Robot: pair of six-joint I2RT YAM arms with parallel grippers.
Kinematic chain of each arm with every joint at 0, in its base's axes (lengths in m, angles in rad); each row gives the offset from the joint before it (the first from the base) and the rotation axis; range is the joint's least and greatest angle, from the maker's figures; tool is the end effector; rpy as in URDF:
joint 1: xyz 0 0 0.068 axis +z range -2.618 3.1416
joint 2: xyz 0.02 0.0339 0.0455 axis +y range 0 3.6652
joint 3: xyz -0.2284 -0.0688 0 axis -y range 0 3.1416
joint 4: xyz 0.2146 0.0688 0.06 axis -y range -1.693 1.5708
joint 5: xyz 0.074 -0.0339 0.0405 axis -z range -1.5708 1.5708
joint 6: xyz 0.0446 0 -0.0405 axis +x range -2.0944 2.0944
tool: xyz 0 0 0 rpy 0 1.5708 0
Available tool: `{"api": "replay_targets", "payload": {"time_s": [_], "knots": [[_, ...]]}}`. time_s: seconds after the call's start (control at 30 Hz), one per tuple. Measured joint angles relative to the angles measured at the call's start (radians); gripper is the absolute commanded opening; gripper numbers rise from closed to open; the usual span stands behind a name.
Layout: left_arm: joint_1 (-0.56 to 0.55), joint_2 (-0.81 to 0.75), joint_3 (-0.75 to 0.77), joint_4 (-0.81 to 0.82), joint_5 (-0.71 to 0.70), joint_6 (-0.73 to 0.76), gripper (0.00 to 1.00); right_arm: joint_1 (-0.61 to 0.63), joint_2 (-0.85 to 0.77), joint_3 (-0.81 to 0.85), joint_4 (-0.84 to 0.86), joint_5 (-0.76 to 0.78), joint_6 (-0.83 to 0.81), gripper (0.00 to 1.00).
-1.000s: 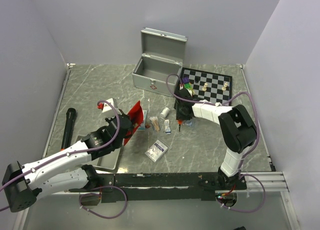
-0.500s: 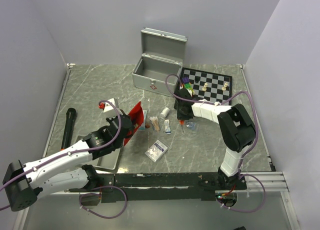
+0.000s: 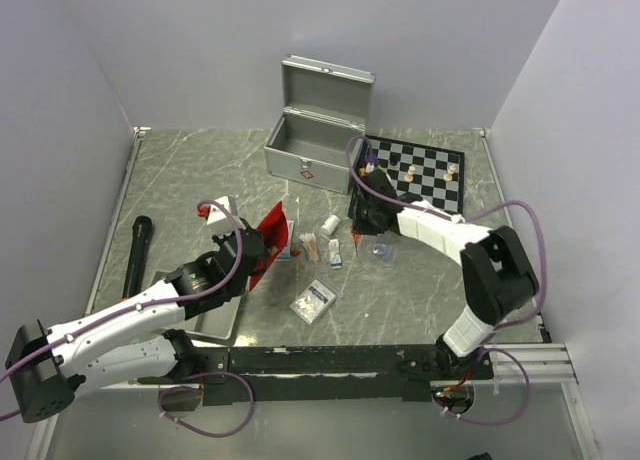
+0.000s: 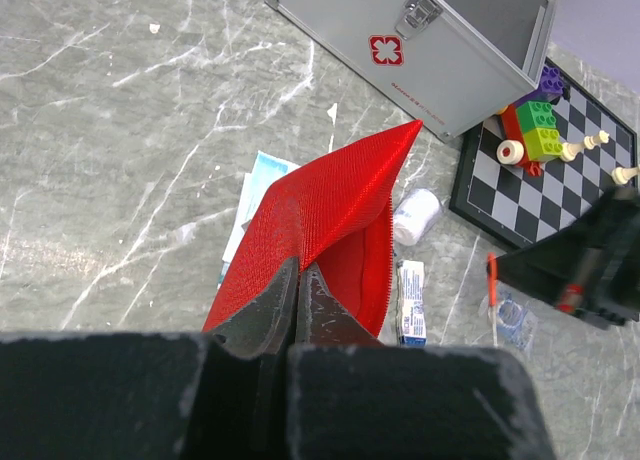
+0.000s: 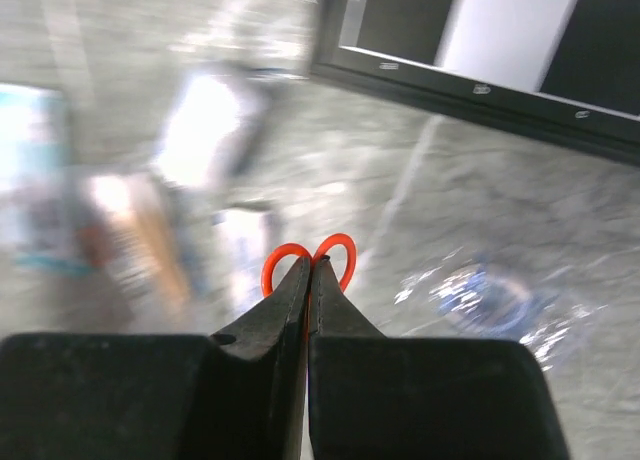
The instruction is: Organize the medicine kit
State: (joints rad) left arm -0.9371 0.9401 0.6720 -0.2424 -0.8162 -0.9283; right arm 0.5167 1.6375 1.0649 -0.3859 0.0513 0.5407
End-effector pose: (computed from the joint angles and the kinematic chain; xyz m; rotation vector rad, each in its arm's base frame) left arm 0.1442 -0.1414 0.2479 -0.4665 1.8753 -0.3994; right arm 0.2761 0.1542 0.1785 0.0516 2.5651 0.3522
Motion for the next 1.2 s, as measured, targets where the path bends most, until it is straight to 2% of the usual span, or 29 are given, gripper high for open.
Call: {"api": "replay_targets", "payload": {"time_s": [0.27,0.43,0.83,1.2], "knots": [[0.001,0.048,0.029,0.014,-0.005,-0.010,0.01,0.000,-0.194,-0.030,0.009,-0.134,0.107,0.00],[0.001,0.086,0.049,0.042,0.003,-0.020,0.01,0.018,-0.269,-0.055,0.072,-0.243,0.193,0.00],[0.001,0.139,0.102,0.083,0.063,-0.055,0.01,0.119,-0.197,-0.006,0.251,-0.438,0.361,0.00],[0.001,0.155,0.102,0.094,0.087,-0.087,0.01,0.121,-0.113,0.019,0.356,-0.465,0.483,0.00]]}}
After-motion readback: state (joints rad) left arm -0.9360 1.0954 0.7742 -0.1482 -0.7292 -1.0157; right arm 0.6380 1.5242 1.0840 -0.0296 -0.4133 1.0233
